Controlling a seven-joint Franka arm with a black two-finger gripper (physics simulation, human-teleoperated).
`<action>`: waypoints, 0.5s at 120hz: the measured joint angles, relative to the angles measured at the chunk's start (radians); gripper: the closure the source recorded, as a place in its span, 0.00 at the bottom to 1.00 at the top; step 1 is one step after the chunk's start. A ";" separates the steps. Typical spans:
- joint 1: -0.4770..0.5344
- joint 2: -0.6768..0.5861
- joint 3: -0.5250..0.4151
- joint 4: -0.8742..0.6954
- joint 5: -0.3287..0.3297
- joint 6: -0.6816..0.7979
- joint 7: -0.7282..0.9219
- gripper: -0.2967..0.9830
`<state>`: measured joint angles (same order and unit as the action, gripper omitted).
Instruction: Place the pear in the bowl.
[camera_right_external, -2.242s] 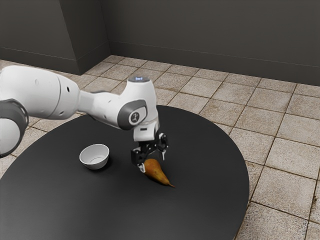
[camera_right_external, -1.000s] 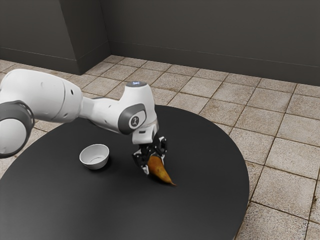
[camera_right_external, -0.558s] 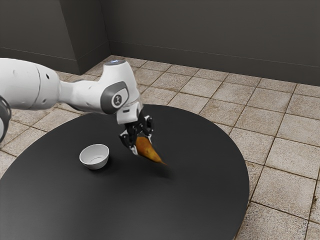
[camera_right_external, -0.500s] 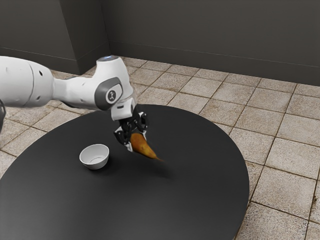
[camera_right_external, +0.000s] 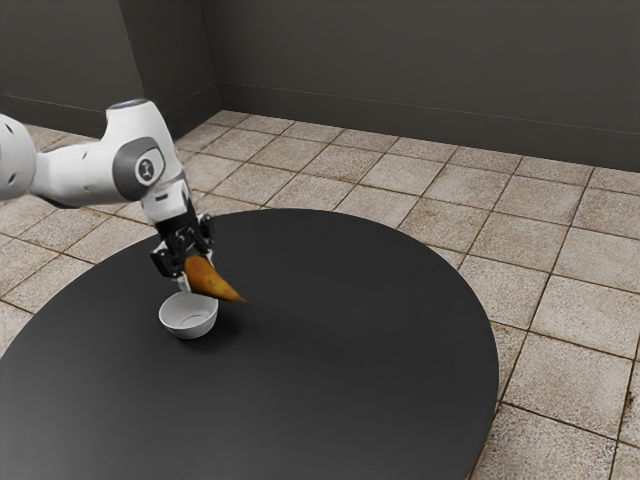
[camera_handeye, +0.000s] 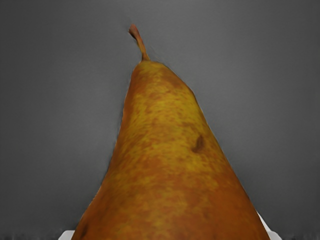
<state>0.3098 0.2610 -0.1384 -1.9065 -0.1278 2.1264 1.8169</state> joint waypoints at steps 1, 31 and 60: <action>0.002 -0.001 0.000 -0.003 0.000 0.000 0.000 0.54; 0.044 0.006 0.000 -0.048 -0.001 -0.004 0.002 0.54; 0.081 0.023 0.001 -0.057 -0.008 0.000 0.007 0.53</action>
<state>0.3907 0.2836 -0.1377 -1.9635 -0.1361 2.1261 1.8237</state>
